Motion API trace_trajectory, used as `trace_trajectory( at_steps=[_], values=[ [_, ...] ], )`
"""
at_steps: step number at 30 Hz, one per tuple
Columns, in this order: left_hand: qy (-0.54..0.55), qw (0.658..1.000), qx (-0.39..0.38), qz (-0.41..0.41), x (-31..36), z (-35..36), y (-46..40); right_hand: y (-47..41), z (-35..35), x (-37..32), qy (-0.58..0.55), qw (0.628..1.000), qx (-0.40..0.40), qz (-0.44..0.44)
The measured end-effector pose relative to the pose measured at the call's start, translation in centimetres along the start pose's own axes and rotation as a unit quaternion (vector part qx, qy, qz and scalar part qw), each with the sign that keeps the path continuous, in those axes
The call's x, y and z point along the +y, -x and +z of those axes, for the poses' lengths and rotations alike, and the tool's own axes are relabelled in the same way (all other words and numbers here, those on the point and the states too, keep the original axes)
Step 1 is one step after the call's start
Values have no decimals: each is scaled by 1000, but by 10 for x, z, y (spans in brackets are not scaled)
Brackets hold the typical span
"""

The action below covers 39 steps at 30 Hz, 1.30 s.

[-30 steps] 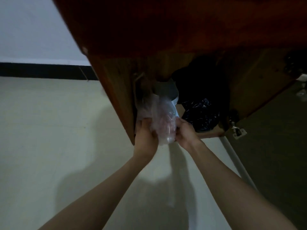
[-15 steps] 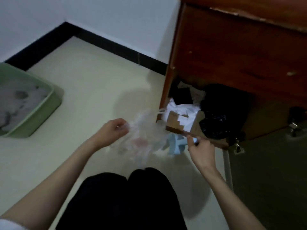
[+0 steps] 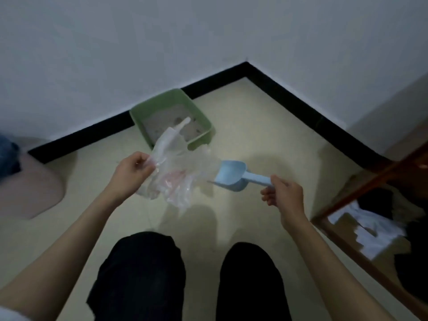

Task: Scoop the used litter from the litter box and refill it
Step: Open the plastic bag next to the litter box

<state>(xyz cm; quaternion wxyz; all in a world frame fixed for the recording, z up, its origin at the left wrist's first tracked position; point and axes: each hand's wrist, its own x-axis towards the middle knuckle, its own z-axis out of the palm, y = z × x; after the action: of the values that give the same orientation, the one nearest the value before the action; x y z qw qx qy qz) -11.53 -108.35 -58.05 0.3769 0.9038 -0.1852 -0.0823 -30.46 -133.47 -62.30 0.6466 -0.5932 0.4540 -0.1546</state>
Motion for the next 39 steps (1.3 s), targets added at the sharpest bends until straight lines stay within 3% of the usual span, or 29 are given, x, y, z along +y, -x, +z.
trace_trajectory(
  at_steps=[2, 6, 9, 12, 18, 26, 29, 34, 39],
  values=[
    [14, 998, 51, -24, -20, -22, -8, -2, 25, -15, -121, 987, -66, 79],
    [50, 987, 141, -48, -72, -63, -44, -15, 94, -42, -248, 934, -194, 167],
    [72, 973, 201, -89, -124, -92, -78, -27, 167, -56, -283, 894, -274, 214],
    [38, 972, 211, -95, -183, -115, -111, -43, 250, -52, -296, 863, -326, 247],
    [25, 985, 167, -43, -294, -132, -183, -82, 413, -47, -147, 920, -293, 217],
    [140, 972, 128, -141, -401, -129, -236, -128, 578, -31, -21, 937, -288, 195],
    [216, 960, 102, -146, -411, -143, -242, -137, 606, -30, 42, 938, -282, 197],
    [180, 969, 97, -137, -413, -129, -245, -164, 619, -23, 55, 930, -300, 208],
    [190, 963, 107, -157, -414, -96, -232, -171, 632, 4, 161, 937, -289, 112]
  ],
)
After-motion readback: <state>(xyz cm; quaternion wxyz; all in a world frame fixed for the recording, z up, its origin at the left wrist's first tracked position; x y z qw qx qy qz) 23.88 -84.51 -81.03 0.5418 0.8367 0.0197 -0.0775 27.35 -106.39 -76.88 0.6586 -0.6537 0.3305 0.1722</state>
